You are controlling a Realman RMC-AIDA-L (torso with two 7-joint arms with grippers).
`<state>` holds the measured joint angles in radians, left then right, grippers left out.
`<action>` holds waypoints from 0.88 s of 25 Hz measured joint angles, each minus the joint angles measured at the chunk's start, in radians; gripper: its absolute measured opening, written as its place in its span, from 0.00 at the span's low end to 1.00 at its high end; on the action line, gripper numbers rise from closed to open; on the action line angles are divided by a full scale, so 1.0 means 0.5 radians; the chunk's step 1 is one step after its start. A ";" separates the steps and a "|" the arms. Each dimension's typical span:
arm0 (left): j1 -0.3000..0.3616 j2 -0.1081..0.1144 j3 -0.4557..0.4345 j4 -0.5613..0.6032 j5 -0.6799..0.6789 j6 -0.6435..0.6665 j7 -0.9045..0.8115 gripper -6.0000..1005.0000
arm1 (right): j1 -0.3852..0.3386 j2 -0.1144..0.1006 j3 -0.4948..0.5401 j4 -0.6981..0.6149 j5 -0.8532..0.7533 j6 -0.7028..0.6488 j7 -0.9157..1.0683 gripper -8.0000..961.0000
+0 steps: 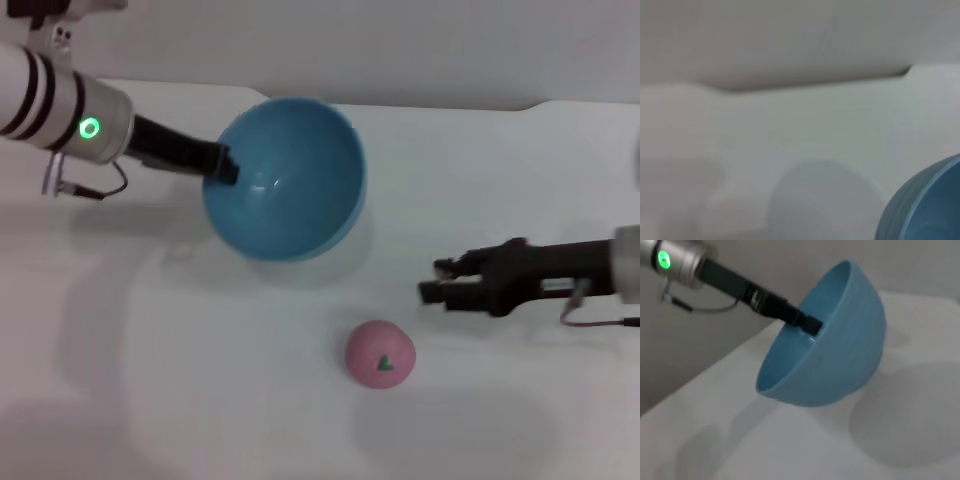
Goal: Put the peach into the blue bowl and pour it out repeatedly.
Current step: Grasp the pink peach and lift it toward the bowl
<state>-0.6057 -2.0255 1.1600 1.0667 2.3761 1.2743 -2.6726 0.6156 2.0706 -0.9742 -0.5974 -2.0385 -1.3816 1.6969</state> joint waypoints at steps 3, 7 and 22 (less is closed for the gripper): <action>0.057 -0.017 -0.005 0.052 0.028 0.045 -0.021 0.00 | 0.136 0.014 -0.260 0.096 0.014 0.162 0.001 0.50; 0.110 -0.038 -0.031 0.125 0.029 0.055 -0.023 0.00 | 0.304 0.031 -0.529 0.279 0.023 0.366 0.018 0.50; 0.117 -0.051 -0.020 0.188 0.028 0.074 -0.014 0.00 | 0.368 0.040 -1.143 0.419 0.334 0.572 0.248 0.48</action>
<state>-0.5473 -2.0510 1.1499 1.1609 2.3901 1.3114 -2.6798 0.7997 2.0908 -1.5458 -0.3880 -1.8714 -1.0954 1.8209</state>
